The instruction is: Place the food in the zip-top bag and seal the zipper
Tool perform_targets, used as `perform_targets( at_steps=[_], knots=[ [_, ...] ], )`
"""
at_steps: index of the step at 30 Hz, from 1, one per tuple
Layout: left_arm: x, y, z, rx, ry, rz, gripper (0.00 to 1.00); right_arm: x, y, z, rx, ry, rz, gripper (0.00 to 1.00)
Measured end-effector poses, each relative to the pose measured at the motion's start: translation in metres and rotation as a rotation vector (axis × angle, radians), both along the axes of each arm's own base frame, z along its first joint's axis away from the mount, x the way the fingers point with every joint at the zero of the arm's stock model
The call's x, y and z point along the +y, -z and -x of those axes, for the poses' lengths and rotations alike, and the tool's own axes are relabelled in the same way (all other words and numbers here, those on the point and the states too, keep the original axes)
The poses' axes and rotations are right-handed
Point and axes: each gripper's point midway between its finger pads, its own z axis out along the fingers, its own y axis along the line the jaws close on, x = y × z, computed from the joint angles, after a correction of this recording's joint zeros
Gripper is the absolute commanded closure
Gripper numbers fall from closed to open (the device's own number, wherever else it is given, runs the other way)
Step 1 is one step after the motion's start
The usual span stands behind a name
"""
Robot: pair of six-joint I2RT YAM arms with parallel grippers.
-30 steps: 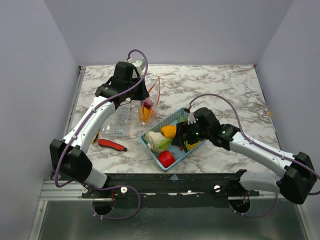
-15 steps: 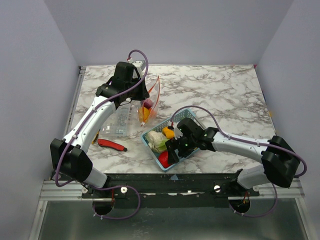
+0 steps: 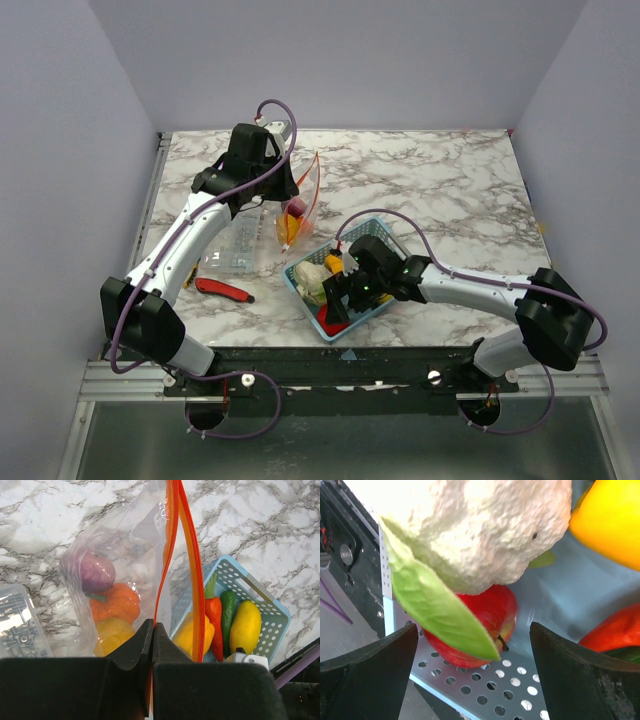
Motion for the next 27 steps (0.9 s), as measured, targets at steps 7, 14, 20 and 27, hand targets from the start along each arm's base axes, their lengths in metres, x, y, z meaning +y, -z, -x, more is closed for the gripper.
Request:
perform_targets(
  at_steps=[7, 14, 20, 27],
  knots=[
    [0.0, 0.0, 0.0, 0.0, 0.0, 0.0, 1.0, 0.003, 0.007, -0.005, 0.002, 0.022, 0.013, 0.13],
    [0.0, 0.001, 0.0, 0.002, 0.0, -0.001, 1.0, 0.004, 0.007, -0.006, 0.0, 0.02, 0.009, 0.43],
    [0.0, 0.002, -0.001, 0.002, 0.002, -0.004, 1.0, 0.003, 0.007, -0.009, -0.012, 0.044, 0.019, 0.67],
    [0.0, 0.002, -0.001, 0.0, 0.004, -0.007, 1.0, -0.011, -0.008, -0.023, -0.103, 0.126, 0.047, 0.85]
  ],
)
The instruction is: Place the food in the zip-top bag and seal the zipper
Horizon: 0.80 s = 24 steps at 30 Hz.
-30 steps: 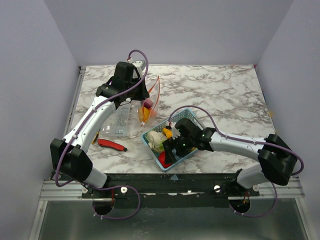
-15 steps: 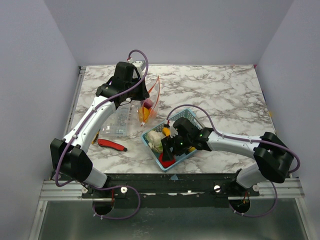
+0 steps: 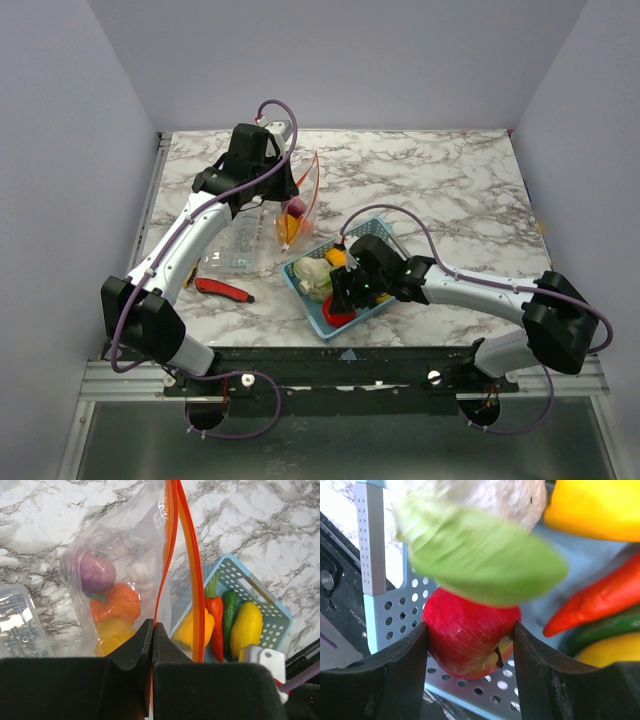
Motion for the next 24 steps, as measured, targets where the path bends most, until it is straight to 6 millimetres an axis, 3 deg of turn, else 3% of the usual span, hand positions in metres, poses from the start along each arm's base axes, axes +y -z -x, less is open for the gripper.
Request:
perform_targets(
  at_steps=[6, 14, 24],
  knots=[
    [0.0, 0.0, 0.0, 0.0, 0.0, 0.0, 1.0, -0.012, -0.027, -0.011, -0.1, 0.062, -0.016, 0.99],
    [0.0, 0.0, 0.0, -0.002, 0.002, -0.002, 1.0, -0.022, -0.052, -0.018, -0.151, 0.1, -0.002, 0.99],
    [0.0, 0.0, 0.0, -0.001, 0.002, -0.002, 1.0, 0.017, -0.177, -0.045, -0.317, 0.122, -0.272, 0.99]
  ],
)
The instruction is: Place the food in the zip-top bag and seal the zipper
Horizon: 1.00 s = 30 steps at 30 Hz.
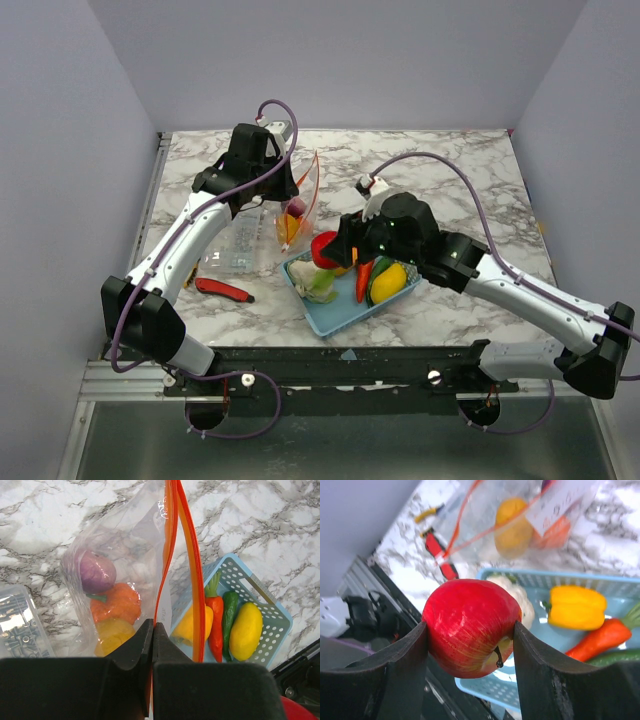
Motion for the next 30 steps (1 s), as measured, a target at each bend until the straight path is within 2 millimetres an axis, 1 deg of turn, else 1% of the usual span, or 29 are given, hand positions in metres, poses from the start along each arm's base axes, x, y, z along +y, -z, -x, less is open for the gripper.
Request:
perform_targets(
  at_steps=[3, 8, 12, 15, 18, 19, 21, 23, 27, 29, 30],
  knots=[
    [0.0, 0.0, 0.0, 0.0, 0.0, 0.0, 1.0, 0.006, -0.025, -0.015, -0.05, 0.05, -0.052, 0.99],
    [0.0, 0.0, 0.0, 0.0, 0.0, 0.001, 1.0, 0.016, -0.052, -0.046, -0.12, 0.161, -0.118, 0.99],
    [0.0, 0.0, 0.0, 0.0, 0.0, 0.001, 1.0, 0.023, -0.063, -0.07, -0.174, 0.251, -0.17, 0.99],
    [0.0, 0.0, 0.0, 0.0, 0.0, 0.001, 1.0, 0.028, -0.073, -0.085, -0.209, 0.287, -0.238, 0.99],
    [0.0, 0.0, 0.0, -0.001, 0.0, 0.0, 1.0, 0.034, -0.078, -0.099, -0.237, 0.308, -0.298, 0.99],
    [0.001, 0.0, -0.001, 0.0, -0.003, 0.0, 1.0, 0.035, -0.076, -0.104, -0.243, 0.317, -0.314, 0.99],
    [0.002, 0.0, -0.001, -0.002, -0.006, 0.002, 1.0, 0.037, -0.067, -0.114, -0.248, 0.334, -0.334, 0.99],
    [0.001, -0.001, -0.002, -0.005, -0.009, 0.008, 1.0, 0.038, -0.047, -0.125, -0.239, 0.352, -0.335, 0.99],
    [0.006, 0.002, -0.002, 0.01, -0.023, 0.033, 1.0, 0.035, 0.002, -0.14, -0.201, 0.381, -0.298, 0.99],
    [0.008, -0.001, -0.003, 0.013, -0.026, 0.061, 1.0, 0.036, 0.02, -0.145, -0.181, 0.385, -0.27, 0.99],
    [0.008, -0.003, -0.003, 0.011, -0.027, 0.072, 1.0, 0.037, 0.025, -0.145, -0.174, 0.385, -0.259, 0.99]
  ],
)
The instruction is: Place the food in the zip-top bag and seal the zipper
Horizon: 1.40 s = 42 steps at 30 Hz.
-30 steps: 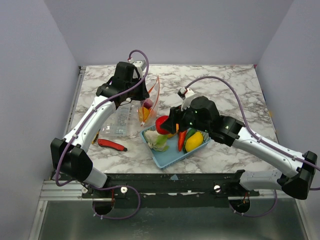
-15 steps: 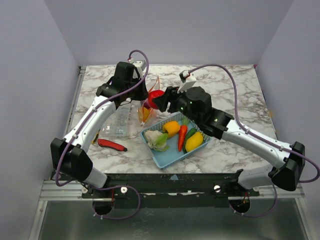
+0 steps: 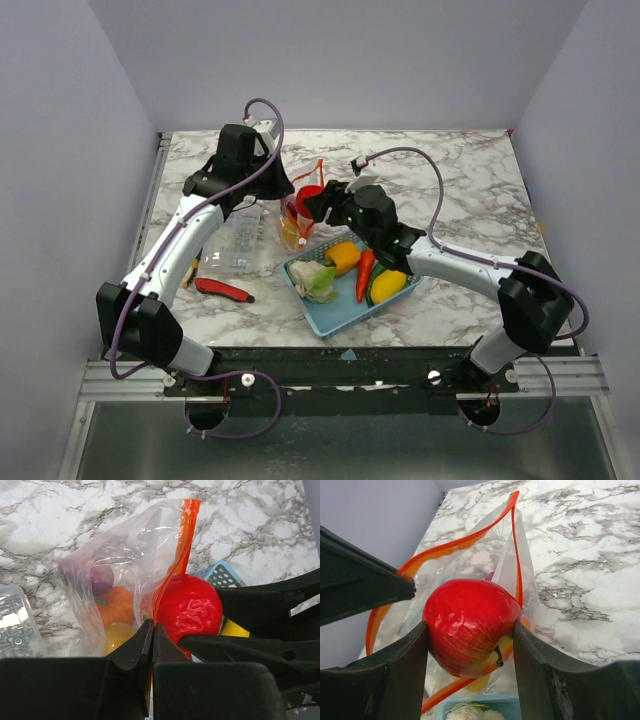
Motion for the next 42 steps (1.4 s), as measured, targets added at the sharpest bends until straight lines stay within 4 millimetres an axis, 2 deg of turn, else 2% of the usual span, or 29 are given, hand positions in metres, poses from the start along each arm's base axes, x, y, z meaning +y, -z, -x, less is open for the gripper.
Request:
perform_targets(
  at_steps=[3, 5, 6, 11, 13, 15, 18, 23, 27, 32, 35, 38, 41, 42],
  knots=[
    [0.005, -0.01, 0.0, -0.019, -0.012, 0.033, 1.0, 0.001, 0.005, 0.001, 0.005, -0.015, 0.022, 0.99],
    [0.006, -0.016, -0.001, -0.034, -0.015, 0.049, 1.0, 0.005, 0.0, 0.001, 0.004, -0.033, 0.041, 0.92],
    [0.007, -0.02, -0.001, -0.041, -0.016, 0.059, 1.0, 0.008, -0.003, 0.0, 0.005, -0.041, 0.05, 0.86],
    [0.007, -0.024, -0.003, -0.046, -0.013, 0.084, 1.0, 0.025, -0.018, -0.009, 0.01, -0.086, 0.099, 0.33],
    [0.006, -0.024, -0.003, -0.046, -0.012, 0.089, 1.0, 0.027, -0.017, -0.009, 0.025, -0.099, 0.12, 0.18],
    [0.006, -0.023, -0.002, -0.042, -0.011, 0.089, 1.0, 0.028, -0.018, -0.009, 0.042, -0.108, 0.139, 0.07],
    [0.006, -0.023, -0.003, -0.043, -0.011, 0.089, 1.0, 0.03, -0.025, -0.009, 0.055, -0.118, 0.158, 0.02],
    [0.008, -0.024, -0.004, -0.05, -0.016, 0.09, 1.0, 0.028, -0.039, -0.005, 0.083, -0.122, 0.178, 0.05],
    [0.008, -0.023, -0.004, -0.045, -0.016, 0.088, 1.0, 0.019, -0.041, -0.001, 0.106, -0.101, 0.168, 0.22],
    [0.007, -0.023, -0.003, -0.043, -0.013, 0.087, 1.0, -0.006, -0.035, 0.006, 0.14, -0.057, 0.148, 0.3],
    [0.007, -0.023, -0.003, -0.043, -0.012, 0.086, 1.0, -0.011, -0.027, 0.002, 0.161, -0.039, 0.146, 0.34],
    [0.007, -0.023, -0.003, -0.043, -0.012, 0.085, 1.0, -0.009, -0.014, -0.005, 0.182, -0.036, 0.151, 0.53],
    [0.007, -0.023, -0.003, -0.043, -0.012, 0.084, 1.0, 0.004, 0.004, -0.009, 0.218, -0.067, 0.165, 0.73],
    [0.007, -0.023, -0.002, -0.042, -0.013, 0.084, 1.0, 0.009, 0.009, -0.011, 0.227, -0.082, 0.171, 0.86]
  ],
)
